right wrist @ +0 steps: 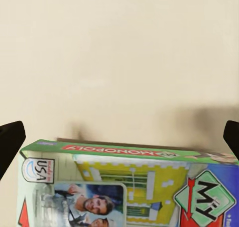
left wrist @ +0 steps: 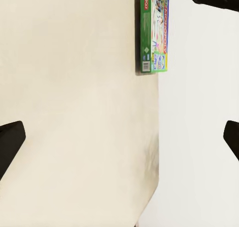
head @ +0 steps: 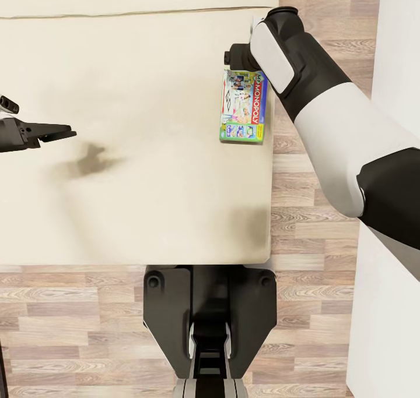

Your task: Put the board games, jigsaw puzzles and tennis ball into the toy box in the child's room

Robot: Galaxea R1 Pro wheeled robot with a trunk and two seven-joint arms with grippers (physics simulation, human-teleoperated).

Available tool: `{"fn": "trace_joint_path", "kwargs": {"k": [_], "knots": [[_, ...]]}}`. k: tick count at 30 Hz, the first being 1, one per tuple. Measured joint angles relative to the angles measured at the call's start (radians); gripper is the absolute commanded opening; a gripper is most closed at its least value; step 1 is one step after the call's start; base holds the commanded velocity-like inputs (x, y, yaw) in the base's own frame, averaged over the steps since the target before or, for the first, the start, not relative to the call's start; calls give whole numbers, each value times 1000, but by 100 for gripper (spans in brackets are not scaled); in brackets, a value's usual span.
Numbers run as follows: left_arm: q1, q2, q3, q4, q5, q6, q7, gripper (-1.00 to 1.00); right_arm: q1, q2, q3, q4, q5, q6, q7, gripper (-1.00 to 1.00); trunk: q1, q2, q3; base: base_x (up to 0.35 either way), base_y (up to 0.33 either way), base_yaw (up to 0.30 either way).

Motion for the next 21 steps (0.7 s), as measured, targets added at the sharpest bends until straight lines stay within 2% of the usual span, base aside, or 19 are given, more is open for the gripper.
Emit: {"fn": "trace_joint_path", "kwargs": {"k": [21], "knots": [[0,0,1,0,1,0,0,100,2,0,0,1,-1,0,2,100,0,0,0,0,0,0]]}}
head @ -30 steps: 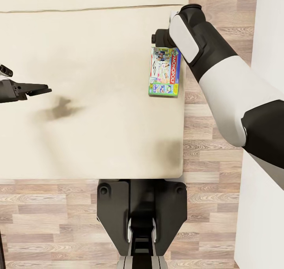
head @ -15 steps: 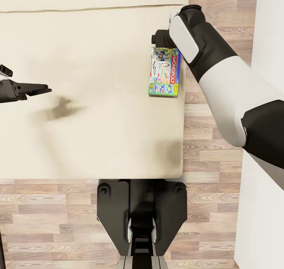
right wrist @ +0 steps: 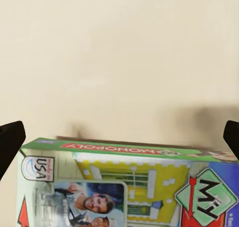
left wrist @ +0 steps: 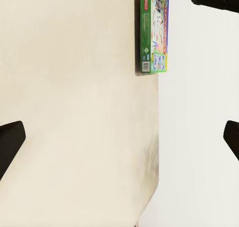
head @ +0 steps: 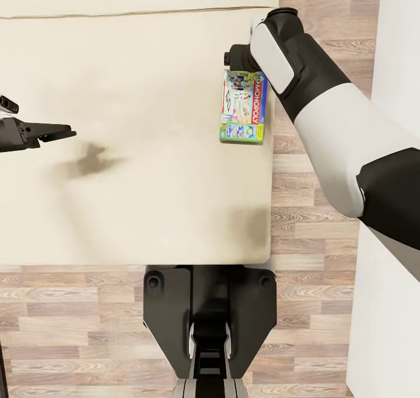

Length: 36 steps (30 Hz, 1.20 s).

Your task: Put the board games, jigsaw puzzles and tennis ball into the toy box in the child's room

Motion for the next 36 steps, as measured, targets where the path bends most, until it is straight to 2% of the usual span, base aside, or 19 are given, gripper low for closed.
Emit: {"fn": "trace_joint_path", "kwargs": {"k": [16,17,21,23,28,36], "knots": [[0,7,7,0,6,0,0,100,1,0,0,-5,1,-1,0,100,0,0,-16,0,0,0],[0,10,7,0,20,0,0,100,1,0,0,-5,2,-1,0,100,0,0,-17,0,0,0],[0,43,-2,-9,176,0,0,100,1,0,0,-5,2,-1,1,100,0,0,-19,0,0,0],[0,53,-12,-11,213,0,0,100,1,0,0,-6,2,-1,1,100,0,0,-19,0,0,0],[0,62,-28,-13,244,0,0,100,1,0,0,-7,2,-1,1,100,0,0,-19,0,0,0],[0,64,-34,-14,253,0,0,100,3,0,0,-7,1,-1,1,100,0,0,-19,0,0,0]]}}
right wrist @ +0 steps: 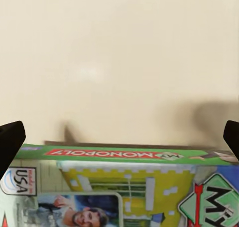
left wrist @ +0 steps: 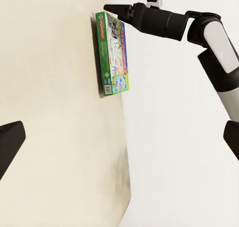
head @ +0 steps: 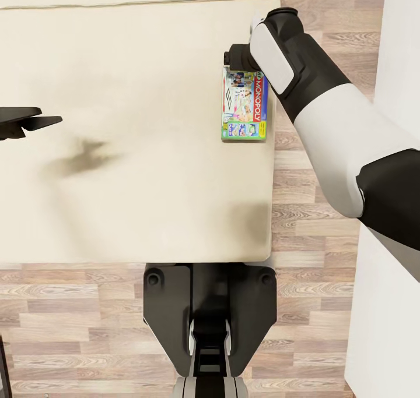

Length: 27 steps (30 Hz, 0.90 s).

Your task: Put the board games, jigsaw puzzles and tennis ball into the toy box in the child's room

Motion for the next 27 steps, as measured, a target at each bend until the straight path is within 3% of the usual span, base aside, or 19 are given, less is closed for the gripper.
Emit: {"fn": "trace_joint_path", "kwargs": {"k": [27], "knots": [[1,0,-3,1,0,0,0,100,2,0,0,-1,0,0,0,100,0,0,0,-38,0,0]]}}
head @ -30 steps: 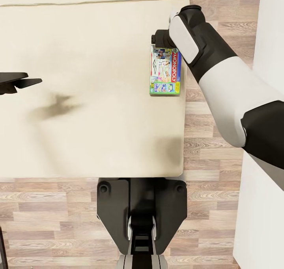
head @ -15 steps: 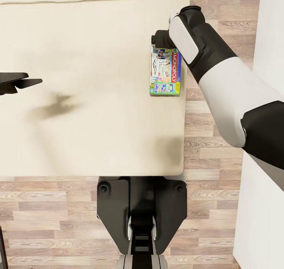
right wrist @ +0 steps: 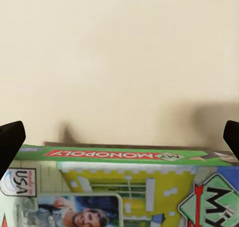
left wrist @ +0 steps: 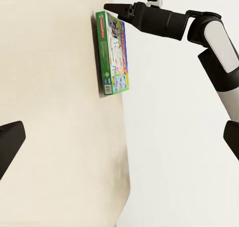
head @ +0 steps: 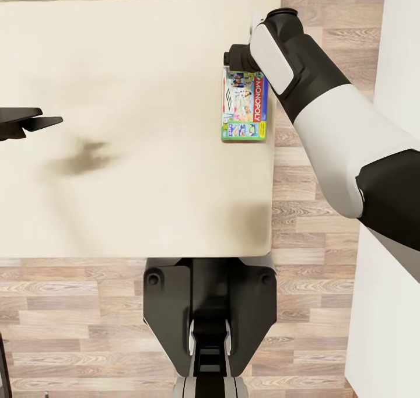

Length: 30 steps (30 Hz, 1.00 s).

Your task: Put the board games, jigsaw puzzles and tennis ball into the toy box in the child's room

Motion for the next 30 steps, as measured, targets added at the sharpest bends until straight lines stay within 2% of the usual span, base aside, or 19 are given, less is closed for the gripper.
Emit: {"fn": "trace_joint_path", "kwargs": {"k": [7,17,30], "knots": [[0,0,0,0,-3,0,0,100,0,0,0,0,0,0,0,100,0,0,0,-2,0,0],[0,0,-28,0,-1,0,0,100,0,0,1,0,0,0,0,100,0,0,0,-18,0,0],[0,0,-31,0,-3,0,0,100,1,0,2,0,0,0,0,100,0,0,10,-105,0,0]]}}
